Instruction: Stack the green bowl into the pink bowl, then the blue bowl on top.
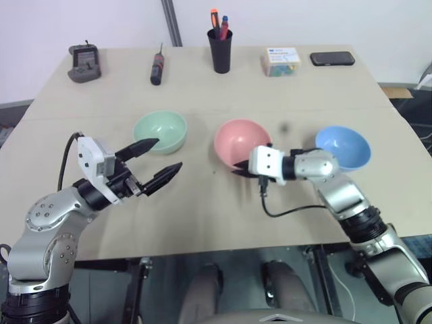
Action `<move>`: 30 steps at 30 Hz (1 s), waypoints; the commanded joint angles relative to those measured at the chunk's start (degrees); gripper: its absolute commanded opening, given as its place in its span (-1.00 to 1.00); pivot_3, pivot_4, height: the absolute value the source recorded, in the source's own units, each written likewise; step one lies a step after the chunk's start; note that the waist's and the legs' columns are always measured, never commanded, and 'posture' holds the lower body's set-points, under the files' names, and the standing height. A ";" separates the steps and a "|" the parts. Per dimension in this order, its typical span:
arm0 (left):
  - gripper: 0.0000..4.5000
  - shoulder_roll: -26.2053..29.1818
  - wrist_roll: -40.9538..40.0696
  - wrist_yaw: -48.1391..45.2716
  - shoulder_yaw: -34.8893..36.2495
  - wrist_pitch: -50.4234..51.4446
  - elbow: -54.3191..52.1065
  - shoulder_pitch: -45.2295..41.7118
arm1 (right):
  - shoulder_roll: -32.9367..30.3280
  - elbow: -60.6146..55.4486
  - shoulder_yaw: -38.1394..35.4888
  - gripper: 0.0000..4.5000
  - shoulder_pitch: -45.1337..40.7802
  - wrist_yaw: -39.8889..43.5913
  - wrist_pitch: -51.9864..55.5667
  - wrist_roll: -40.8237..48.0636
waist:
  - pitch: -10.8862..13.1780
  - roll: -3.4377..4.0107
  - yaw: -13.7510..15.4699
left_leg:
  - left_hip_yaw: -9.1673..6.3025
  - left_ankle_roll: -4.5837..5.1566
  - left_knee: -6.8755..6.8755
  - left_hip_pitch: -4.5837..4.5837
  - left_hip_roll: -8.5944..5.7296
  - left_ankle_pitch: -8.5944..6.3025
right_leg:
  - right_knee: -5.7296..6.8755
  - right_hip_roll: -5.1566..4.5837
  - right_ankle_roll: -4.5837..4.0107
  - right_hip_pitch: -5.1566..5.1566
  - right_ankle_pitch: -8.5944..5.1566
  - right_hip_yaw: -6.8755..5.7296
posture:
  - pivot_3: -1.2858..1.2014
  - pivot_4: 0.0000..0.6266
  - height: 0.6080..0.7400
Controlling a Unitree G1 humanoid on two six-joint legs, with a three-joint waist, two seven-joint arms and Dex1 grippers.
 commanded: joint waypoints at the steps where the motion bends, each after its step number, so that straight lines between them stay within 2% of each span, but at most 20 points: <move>1: 1.00 0.23 0.05 -0.18 0.09 -0.23 -0.35 -0.46 | 2.17 -4.08 0.64 -0.97 -0.15 1.06 4.34 2.90 | 0.00 0.00 0.19 | -0.02 -0.01 0.05 0.00 0.00 0.00 | 0.02 0.01 0.00 0.01 0.00 -0.01 | 0.03 -0.52 1.00; 2: 1.00 0.32 0.10 -0.23 0.12 -0.22 -0.18 -0.52 | 2.27 -4.47 0.82 -0.66 0.05 1.60 5.45 3.39 | 0.00 -0.01 0.28 | -0.03 0.00 0.09 -0.01 0.00 0.00 | 0.03 0.01 0.00 0.03 0.00 -0.01 | 0.03 -0.52 1.00; 4: 1.00 0.34 0.55 0.49 0.27 -0.12 -0.04 -0.64 | 2.16 -4.72 0.98 -0.35 0.41 1.90 7.24 3.80 | -0.01 -0.01 0.32 | -0.04 0.00 0.14 -0.02 -0.02 0.00 | 0.02 0.00 0.00 0.06 0.00 -0.01 | 0.03 -0.52 1.00; 6: 1.00 0.44 1.79 1.89 0.30 -0.03 -0.16 -0.58 | 1.49 -5.45 0.98 0.05 0.80 2.86 9.35 4.69 | -0.01 -0.01 0.32 | -0.04 0.00 0.16 -0.04 -0.03 0.00 | -0.01 -0.02 0.00 0.08 0.00 -0.01 | 0.03 -0.52 1.00; 7: 1.00 0.53 2.91 2.61 0.19 -0.27 -0.21 -0.47 | 1.23 -5.92 0.68 0.12 0.80 3.09 10.11 5.15 | -0.01 -0.01 0.31 | -0.04 0.00 0.15 -0.04 -0.03 0.00 | -0.01 -0.02 0.00 0.08 0.00 -0.01 | 0.03 -0.52 1.00; 8: 1.00 0.60 4.46 3.64 0.04 -0.61 -0.35 -0.26 | 0.97 -6.48 0.21 0.37 0.74 3.06 10.78 5.53 | -0.01 -0.01 0.29 | -0.04 0.00 0.15 -0.04 -0.03 0.00 | -0.01 -0.02 0.00 0.08 0.00 -0.02 | 0.03 -0.52 1.00; 11: 1.00 1.92 13.91 10.00 -1.21 -1.25 -0.33 -0.14 | -0.37 -9.25 -1.94 0.79 0.62 2.83 12.78 7.13 | 0.00 0.00 0.26 | -0.06 0.00 0.15 -0.04 -0.03 0.00 | 0.00 -0.01 0.00 0.07 0.00 -0.03 | 0.03 -0.52 1.00; 12: 1.00 2.48 16.32 11.87 -1.61 -0.54 -0.42 -0.41 | -0.70 -10.42 -2.92 0.99 0.73 2.37 13.49 7.90 | 0.00 0.00 0.27 | -0.07 0.00 0.14 -0.04 -0.02 0.00 | 0.01 0.00 0.00 0.06 0.00 -0.03 | 0.03 -0.52 1.00; 16: 1.00 7.20 23.78 15.46 -3.74 3.34 0.47 -3.62 | -0.70 -17.79 -10.76 0.99 2.71 -0.88 15.88 14.16 | 0.00 -0.02 0.41 | -0.07 0.00 0.14 -0.05 -0.02 0.00 | 0.01 0.01 0.01 0.05 0.00 -0.04 | 0.03 -0.52 1.00; 19: 1.00 16.30 32.28 9.99 -12.02 1.05 3.92 -8.63 | -3.19 -24.52 -15.77 0.99 5.04 -1.28 18.49 18.62 | 0.01 -0.03 0.87 | -0.23 0.00 0.15 -0.13 -0.05 0.00 | 0.01 0.00 0.01 0.06 -0.01 -0.20 | 0.03 -0.52 1.00; 21: 1.00 19.51 36.45 8.07 -17.47 0.99 6.39 -12.78 | -4.89 -26.83 -17.97 0.99 5.84 -2.32 18.87 19.47 | 0.02 0.02 0.85 | -0.19 0.00 0.14 -0.12 -0.07 0.00 | -0.04 0.00 0.02 0.07 -0.01 -0.17 | 0.03 -0.52 1.00; 25: 1.00 21.80 42.63 3.78 -25.34 -1.45 10.99 -19.14 | -6.88 -28.52 -20.65 0.99 7.01 -5.09 18.17 19.84 | 0.03 0.02 0.29 | -0.04 0.00 0.06 -0.08 -0.07 0.00 | -0.16 -0.02 0.03 0.09 -0.02 -0.08 | 0.03 -0.52 1.00; 30: 1.00 20.55 49.15 -0.35 -33.17 -8.52 19.34 -26.95 | -8.42 -28.92 -22.82 0.99 8.09 -7.65 16.14 19.82 | 0.04 0.01 0.19 | -0.03 0.00 -0.05 -0.15 0.00 0.00 | -0.08 0.05 0.02 -0.07 -0.02 -0.05 | 0.03 -0.52 1.00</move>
